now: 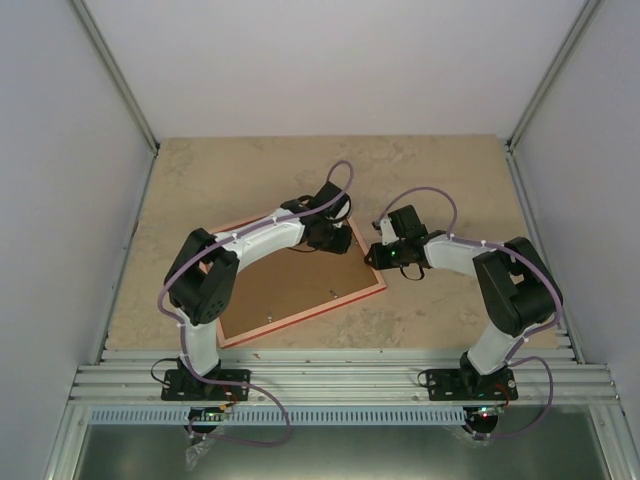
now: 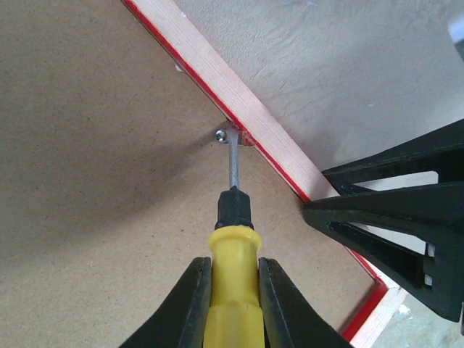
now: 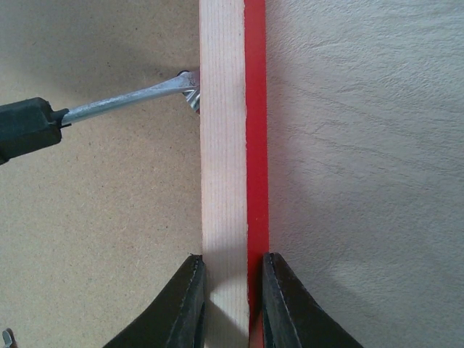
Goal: Take the photo out of the frame
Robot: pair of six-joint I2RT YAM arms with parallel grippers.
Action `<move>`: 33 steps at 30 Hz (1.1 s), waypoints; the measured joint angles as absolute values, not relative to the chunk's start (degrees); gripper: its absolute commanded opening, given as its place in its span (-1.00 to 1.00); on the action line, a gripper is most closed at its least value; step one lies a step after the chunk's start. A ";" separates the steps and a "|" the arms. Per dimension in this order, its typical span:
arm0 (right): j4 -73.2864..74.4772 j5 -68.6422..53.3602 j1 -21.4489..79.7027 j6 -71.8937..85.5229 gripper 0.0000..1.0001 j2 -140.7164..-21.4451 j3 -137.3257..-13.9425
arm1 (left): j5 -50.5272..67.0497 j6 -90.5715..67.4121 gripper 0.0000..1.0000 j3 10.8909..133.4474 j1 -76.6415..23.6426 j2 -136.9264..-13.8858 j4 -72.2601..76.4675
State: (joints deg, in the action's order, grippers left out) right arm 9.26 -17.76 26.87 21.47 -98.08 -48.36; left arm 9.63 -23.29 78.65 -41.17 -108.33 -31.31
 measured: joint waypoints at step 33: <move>10.04 -17.72 26.55 21.47 -0.71 -98.08 -48.69 | 4.14 -23.70 -1.00 75.59 -44.45 -103.61 -36.53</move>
State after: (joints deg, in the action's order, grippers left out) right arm 10.04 -17.72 26.55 21.47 -98.08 -48.69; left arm 4.14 -23.70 75.59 -44.45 -103.61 -36.53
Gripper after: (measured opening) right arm 0.186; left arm 0.140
